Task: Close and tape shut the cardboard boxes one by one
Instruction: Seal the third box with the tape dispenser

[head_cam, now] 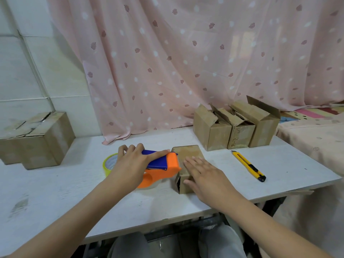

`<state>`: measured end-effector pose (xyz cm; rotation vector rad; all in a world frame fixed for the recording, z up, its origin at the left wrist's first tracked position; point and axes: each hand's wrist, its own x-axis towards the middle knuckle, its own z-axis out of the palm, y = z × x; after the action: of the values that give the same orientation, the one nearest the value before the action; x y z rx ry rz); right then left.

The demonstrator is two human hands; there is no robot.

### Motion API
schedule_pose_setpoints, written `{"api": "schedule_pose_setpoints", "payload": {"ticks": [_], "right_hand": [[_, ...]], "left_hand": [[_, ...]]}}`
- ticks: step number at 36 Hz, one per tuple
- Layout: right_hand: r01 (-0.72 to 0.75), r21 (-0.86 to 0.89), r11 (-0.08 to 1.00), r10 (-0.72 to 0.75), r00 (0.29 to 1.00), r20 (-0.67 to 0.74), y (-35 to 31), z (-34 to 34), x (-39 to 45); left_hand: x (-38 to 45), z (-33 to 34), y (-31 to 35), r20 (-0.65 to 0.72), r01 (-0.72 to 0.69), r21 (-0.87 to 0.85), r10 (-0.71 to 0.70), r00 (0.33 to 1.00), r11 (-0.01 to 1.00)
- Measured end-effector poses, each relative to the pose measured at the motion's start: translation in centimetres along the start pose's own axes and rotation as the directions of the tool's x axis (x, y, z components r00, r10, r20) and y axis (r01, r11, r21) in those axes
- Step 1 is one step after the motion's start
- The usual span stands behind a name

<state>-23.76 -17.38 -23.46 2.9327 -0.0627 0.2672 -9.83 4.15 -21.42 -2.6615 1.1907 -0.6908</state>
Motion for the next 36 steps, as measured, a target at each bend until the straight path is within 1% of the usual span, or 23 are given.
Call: {"api": "schedule_pose_setpoints", "payload": {"ticks": [5,7,9,10,12,13,16,18,19,20,21,22,23,24,25,28,30,32,34,36], "right_hand": [[0.005,0.020,1.000,-0.006,1.000,0.021,0.1,0.2,-0.2],[0.005,0.040,0.999,-0.004,1.000,-0.015,0.0,0.1,-0.2],[0.033,0.117,0.993,-0.029,0.999,-0.030,-0.3,-0.9,-0.4],[0.041,0.158,0.987,-0.039,0.999,-0.019,-0.4,-1.5,-0.3],[0.005,0.291,0.957,-0.010,1.000,0.017,-0.6,-2.4,-0.1],[-0.042,0.338,0.940,0.031,0.999,0.036,-0.8,-2.8,0.1],[-0.212,0.396,0.894,0.203,0.977,0.066,-1.9,-4.1,1.6],[-0.311,0.414,0.856,0.307,0.948,0.077,-2.5,-4.3,3.2],[-0.361,0.425,0.830,0.348,0.931,0.111,-2.7,-4.6,4.1],[-0.425,0.430,0.797,0.390,0.905,0.172,-2.9,-4.6,5.2],[-0.505,0.417,0.756,0.430,0.863,0.265,-3.0,-4.5,6.2],[-0.588,0.386,0.711,0.465,0.805,0.370,-3.1,-4.4,7.1],[-0.648,0.351,0.676,0.481,0.749,0.455,-3.1,-4.1,8.0],[-0.672,0.326,0.665,0.481,0.719,0.502,-3.1,-3.8,8.7],[-0.675,0.309,0.670,0.474,0.709,0.522,-3.1,-3.4,9.3],[-0.671,0.269,0.691,0.466,0.698,0.544,-3.1,-3.0,10.1],[-0.655,0.218,0.723,0.460,0.692,0.556,-3.0,-3.3,10.4],[-0.632,0.181,0.753,0.446,0.693,0.567,-3.0,-4.4,10.4],[-0.548,0.156,0.822,0.382,0.734,0.562,-3.0,-6.0,9.9],[-0.453,0.142,0.880,0.318,0.785,0.532,-2.9,-7.6,9.2]], "left_hand": [[-1.8,-0.2,-2.3,-0.019,0.002,-0.008,-0.002,1.000,1.000],[-2.7,0.2,-3.0,-0.019,0.019,0.033,-0.019,1.000,0.999],[-3.2,-0.4,-2.9,0.046,0.043,0.028,-0.044,0.998,0.999],[-3.1,-0.5,-2.8,0.056,0.037,0.005,-0.037,0.998,0.999],[-2.8,-0.8,-2.6,0.084,0.039,-0.009,-0.038,0.996,0.999],[-2.5,-1.0,-2.4,0.096,0.032,0.006,-0.032,0.995,0.999],[-2.1,-0.5,-2.0,0.036,0.020,0.022,-0.020,0.999,1.000],[-2.0,0.1,-2.0,0.067,0.021,0.046,-0.024,0.997,0.999],[-1.9,-0.2,-1.8,0.068,0.021,0.054,-0.025,0.997,0.998],[-1.8,-0.4,-1.5,0.052,0.026,0.067,-0.029,0.998,0.997],[-1.8,-0.8,-1.3,0.037,0.037,0.082,-0.040,0.999,0.996],[-1.7,-1.1,-1.1,0.046,0.039,0.077,-0.043,0.998,0.996],[-1.8,-1.0,-1.2,0.058,0.045,0.044,-0.047,0.997,0.998],[-1.9,-0.9,-1.4,0.082,0.063,0.019,-0.065,0.995,0.998],[-2.0,-0.9,-1.5,0.083,0.071,0.010,-0.071,0.994,0.997],[-2.1,-1.0,-1.4,0.048,0.036,0.029,-0.038,0.998,0.999],[-2.1,-0.5,-1.6,0.063,0.026,0.034,-0.028,0.998,0.999],[-2.3,-0.5,-1.6,0.043,0.025,0.035,-0.026,0.999,0.999],[-2.4,-0.7,-1.7,0.026,0.034,0.028,-0.035,0.999,0.999],[-2.4,-0.7,-1.8,0.071,0.040,-0.012,-0.039,0.997,0.999]]}}
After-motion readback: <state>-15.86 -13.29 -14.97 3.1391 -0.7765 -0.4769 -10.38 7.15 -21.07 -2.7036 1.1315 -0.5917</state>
